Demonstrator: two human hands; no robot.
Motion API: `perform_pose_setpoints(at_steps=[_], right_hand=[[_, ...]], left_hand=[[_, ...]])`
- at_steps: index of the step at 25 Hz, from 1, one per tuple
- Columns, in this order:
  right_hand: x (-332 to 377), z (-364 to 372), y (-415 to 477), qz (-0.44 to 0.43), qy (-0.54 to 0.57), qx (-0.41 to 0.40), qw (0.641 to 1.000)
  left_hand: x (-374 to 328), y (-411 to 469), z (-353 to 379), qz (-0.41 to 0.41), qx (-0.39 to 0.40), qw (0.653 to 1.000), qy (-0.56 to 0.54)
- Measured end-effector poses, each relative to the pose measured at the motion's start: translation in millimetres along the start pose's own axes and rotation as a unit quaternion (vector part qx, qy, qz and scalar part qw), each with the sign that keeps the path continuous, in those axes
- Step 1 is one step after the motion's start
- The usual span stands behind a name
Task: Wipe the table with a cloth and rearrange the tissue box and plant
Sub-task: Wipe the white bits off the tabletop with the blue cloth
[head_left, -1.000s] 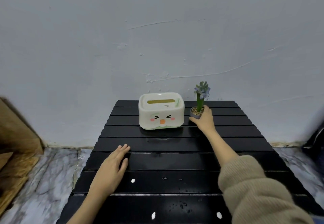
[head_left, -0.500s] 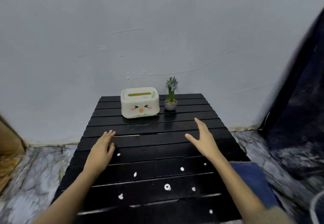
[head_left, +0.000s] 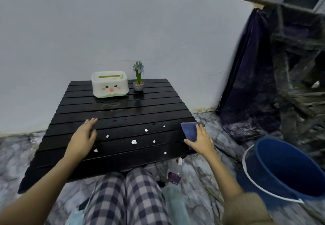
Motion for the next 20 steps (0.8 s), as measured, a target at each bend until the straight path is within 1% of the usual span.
perform_pose_setpoints(at_steps=[3,5,7,11,13,15,20], right_hand=[[-9,8,0,0.023,-0.026,0.015,0.999],[-7,10,2,0.031,-0.031,0.009,0.999],[-6,10,6,0.045,-0.034,-0.023,0.998],[7,12,15,0.054,-0.069,-0.114,0.99],[20,16,19,0.045,-0.047,-0.139,0.988],[37,22,19,0.014,-0.017,-0.151,0.988],[82,42,-11,-0.026,0.062,-0.13,0.989]], left_hand=[[-8,-6,3,-0.006,0.003,1.0,-0.006],[-15,-6,3,-0.009,0.004,1.0,-0.012],[-17,-7,4,-0.003,0.008,1.0,-0.012],[-10,-10,-5,0.005,-0.001,1.0,-0.006],[0,-13,-16,-0.002,-0.01,1.0,0.005],[13,-15,-26,-0.013,-0.016,1.0,0.019],[55,-22,-41,-0.065,-0.008,0.996,0.054]])
Point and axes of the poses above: each hand's wrist, its own y-axis towards the middle knuckle, its own z-axis out of the palm, x = y × z, the point moved 7 cm from there along y, towards the middle knuckle, and after that the axes turned 8 degrees about -x, right-handed, at the moved point
